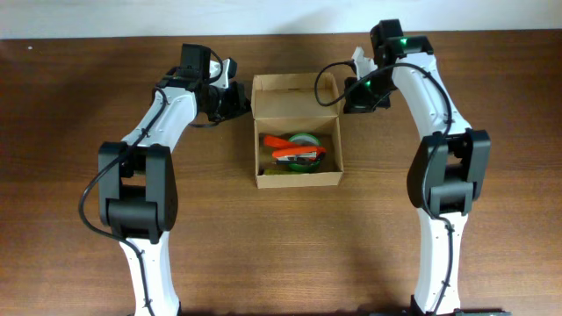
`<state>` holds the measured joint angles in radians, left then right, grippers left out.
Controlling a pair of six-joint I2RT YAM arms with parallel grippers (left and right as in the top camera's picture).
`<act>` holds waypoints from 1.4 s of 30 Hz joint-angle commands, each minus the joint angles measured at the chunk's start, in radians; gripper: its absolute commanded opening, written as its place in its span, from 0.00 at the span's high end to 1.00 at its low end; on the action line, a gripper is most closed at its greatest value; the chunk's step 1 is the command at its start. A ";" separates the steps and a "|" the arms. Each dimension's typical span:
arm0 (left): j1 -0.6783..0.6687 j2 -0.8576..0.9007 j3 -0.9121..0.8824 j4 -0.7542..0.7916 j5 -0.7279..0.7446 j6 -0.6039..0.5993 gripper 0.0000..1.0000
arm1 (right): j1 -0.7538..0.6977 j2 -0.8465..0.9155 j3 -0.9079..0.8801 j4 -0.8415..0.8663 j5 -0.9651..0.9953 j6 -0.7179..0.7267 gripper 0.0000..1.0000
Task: Pack container
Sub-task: 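Move both grippers to the raised lid flap at the box's back, then push the lid flap forward over the box with both grippers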
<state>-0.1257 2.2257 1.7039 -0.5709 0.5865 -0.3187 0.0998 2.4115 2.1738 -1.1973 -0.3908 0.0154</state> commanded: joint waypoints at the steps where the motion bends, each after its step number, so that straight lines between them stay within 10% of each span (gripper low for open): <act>1: 0.007 0.019 0.019 0.002 -0.007 -0.002 0.98 | -0.007 0.052 0.010 0.017 -0.152 -0.003 0.96; 23: 0.098 0.183 0.019 0.166 0.507 -0.042 0.98 | -0.187 0.112 0.008 0.090 -0.553 0.046 0.96; 42: 0.079 0.215 0.019 0.226 0.585 -0.073 0.99 | -0.138 0.215 0.003 0.124 -0.682 0.125 0.96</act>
<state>-0.0372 2.4325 1.7081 -0.3679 1.1137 -0.3679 -0.0639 2.6259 2.1738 -1.0756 -1.0298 0.1383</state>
